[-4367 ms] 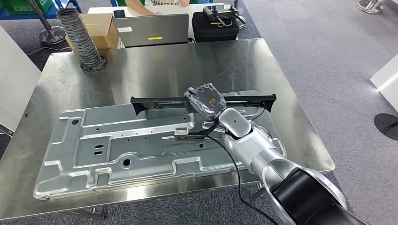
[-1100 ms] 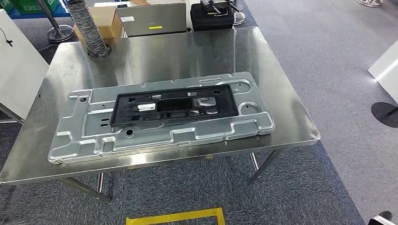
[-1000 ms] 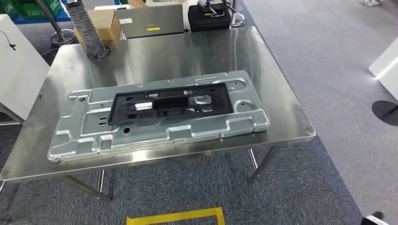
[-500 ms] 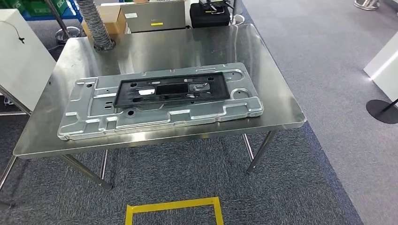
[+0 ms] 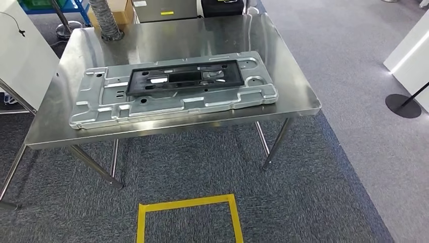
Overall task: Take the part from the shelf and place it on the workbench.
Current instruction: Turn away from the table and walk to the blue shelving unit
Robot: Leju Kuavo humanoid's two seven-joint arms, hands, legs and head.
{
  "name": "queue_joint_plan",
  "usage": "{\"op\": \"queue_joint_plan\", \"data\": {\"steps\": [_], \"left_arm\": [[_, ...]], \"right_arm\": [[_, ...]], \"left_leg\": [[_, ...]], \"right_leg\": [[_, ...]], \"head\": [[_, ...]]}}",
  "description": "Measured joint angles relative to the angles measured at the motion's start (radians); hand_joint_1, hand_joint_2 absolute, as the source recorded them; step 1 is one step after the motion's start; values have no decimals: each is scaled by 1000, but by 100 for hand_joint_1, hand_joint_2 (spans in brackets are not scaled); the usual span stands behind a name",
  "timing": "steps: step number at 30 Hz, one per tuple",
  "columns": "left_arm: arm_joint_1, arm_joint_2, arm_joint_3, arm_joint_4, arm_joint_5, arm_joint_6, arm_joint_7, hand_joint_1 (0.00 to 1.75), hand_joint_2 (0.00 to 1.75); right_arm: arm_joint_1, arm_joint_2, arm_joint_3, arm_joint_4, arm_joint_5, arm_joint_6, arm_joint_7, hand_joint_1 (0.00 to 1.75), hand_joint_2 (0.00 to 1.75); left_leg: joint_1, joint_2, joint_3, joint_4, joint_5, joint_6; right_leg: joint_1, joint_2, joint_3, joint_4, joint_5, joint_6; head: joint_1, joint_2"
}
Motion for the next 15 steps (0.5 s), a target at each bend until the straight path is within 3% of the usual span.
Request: {"op": "queue_joint_plan", "data": {"steps": [2, 3, 6, 7, 8, 9, 11, 13, 15], "left_arm": [[1, 1, -1, 0, 0, -1, 0, 0, 0], [3, 1, -1, 0, 0, -4, 0, 0, 0], [6, 2, -1, 0, 0, -17, 5, 0, 0], [6, 2, -1, 0, 1, -21, 9, 0, 0], [7, 4, -1, 0, 2, -24, 14, 0, 0], [8, 5, -1, 0, 3, -27, 18, 0, 0], [9, 9, 0, 0, 5, -29, 25, 0, 0], [7, 13, 0, 0, 5, -29, 32, 0, 0], [5, 17, 0, 0, 3, -30, 36, 0, 0]], "right_arm": [[-1, 0, -4, 14, 3, 8, 6, 0, 0], [-3, 0, -5, 19, 7, 23, 16, 0, 0], [-7, 0, -6, 35, 29, 154, 109, 0, 0], [-8, 0, -6, 41, 36, 217, 155, 0, 0], [-11, -1, -6, 47, 42, 281, 200, 0, 0], [-13, -1, -6, 53, 47, 342, 242, 0, 0], [-21, -1, -6, 63, 53, 440, 305, 0, 0], [-30, 0, -6, 70, 50, 533, 362, 0, 0], [-40, 1, -11, 75, 38, 610, 417, 0, 0]], "left_leg": [[3, -3, -10, 10, -5, -11], [4, -5, -21, 33, -34, -17], [11, -10, -68, 198, -179, -31], [13, -10, -75, 254, -203, -34], [14, -10, -68, 286, -201, -36], [15, -10, -44, 283, -179, -37], [15, -10, 52, 179, -126, -32], [11, -11, 156, 29, -135, -20], [5, -11, 192, -41, -158, -5]], "right_leg": [[-3, -4, -19, 2, 18, -16], [-5, -6, -32, 1, 31, -24], [-4, -9, -83, 3, 70, -34], [-3, -9, -100, 5, 82, -33], [-3, -9, -118, 9, 93, -32], [-3, -9, -137, 14, 104, -30], [-3, -8, -170, 27, 122, -25], [-2, -8, -186, 35, 139, -15], [-3, -8, -190, 35, 157, -2]], "head": [[2, 0], [0, 0], [-6, 0], [-5, 0], [-5, 0], [-6, 0], [-6, 0], [-5, 0], [-8, 0]]}}
